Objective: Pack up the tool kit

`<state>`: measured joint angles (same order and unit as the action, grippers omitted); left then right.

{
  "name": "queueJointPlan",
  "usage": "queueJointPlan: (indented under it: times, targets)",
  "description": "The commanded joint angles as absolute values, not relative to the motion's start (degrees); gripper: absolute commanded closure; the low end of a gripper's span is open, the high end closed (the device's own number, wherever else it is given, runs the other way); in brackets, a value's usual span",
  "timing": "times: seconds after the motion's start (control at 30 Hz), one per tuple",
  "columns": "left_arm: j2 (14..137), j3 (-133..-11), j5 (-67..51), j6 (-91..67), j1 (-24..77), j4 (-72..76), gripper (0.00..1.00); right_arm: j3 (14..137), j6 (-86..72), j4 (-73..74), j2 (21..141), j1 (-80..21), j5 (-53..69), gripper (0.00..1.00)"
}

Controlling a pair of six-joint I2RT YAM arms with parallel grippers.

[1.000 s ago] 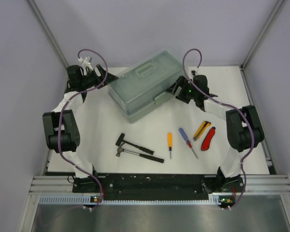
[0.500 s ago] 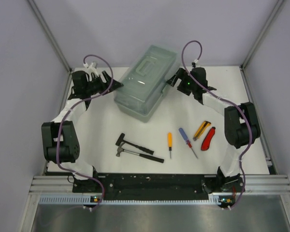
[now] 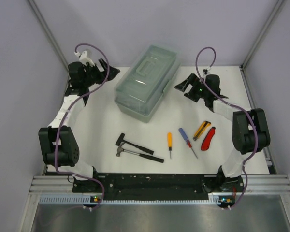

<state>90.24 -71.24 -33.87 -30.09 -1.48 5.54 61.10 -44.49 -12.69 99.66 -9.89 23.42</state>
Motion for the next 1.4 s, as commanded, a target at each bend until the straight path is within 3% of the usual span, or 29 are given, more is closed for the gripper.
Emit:
queueJointPlan:
  times: [0.0, 0.13, 0.23, 0.37, 0.5, 1.13, 1.37]
  targets:
    - [89.91, -74.62, -24.19, -29.97, -1.76, 15.8, 0.02, 59.59, -50.61, -25.38, 98.52, -10.02, 32.42, 0.01]
    - [91.13, -75.22, -18.55, -29.71, -2.11, 20.32, 0.02, 58.19, -56.32, -34.08, 101.16, -9.93, 35.68, 0.01]
    - [96.05, -84.88, -25.45, -28.92, -2.37, 10.66, 0.02, 57.04, -60.37, -39.71, 103.35, -9.93, 36.74, 0.01]
    - [101.33, -86.75, -38.83, -32.69, -1.94, 11.08, 0.02, 56.42, -67.13, -48.76, 107.48, -9.93, 36.39, 0.01]
    - [103.45, -83.78, -41.22, -35.15, -1.14, 6.68, 0.04, 57.83, -72.94, -56.06, 113.45, -10.2, 36.04, 0.01]
    - [99.67, -71.89, -51.15, -43.59, 3.69, 11.51, 0.06, 67.23, -77.43, -70.49, 127.53, -14.32, 38.93, 0.02]
    - [100.28, -71.98, -51.68, -43.16, 3.78, 10.55, 0.06, 67.59, -78.04, -71.89, 128.23, -14.94, 40.25, 0.14]
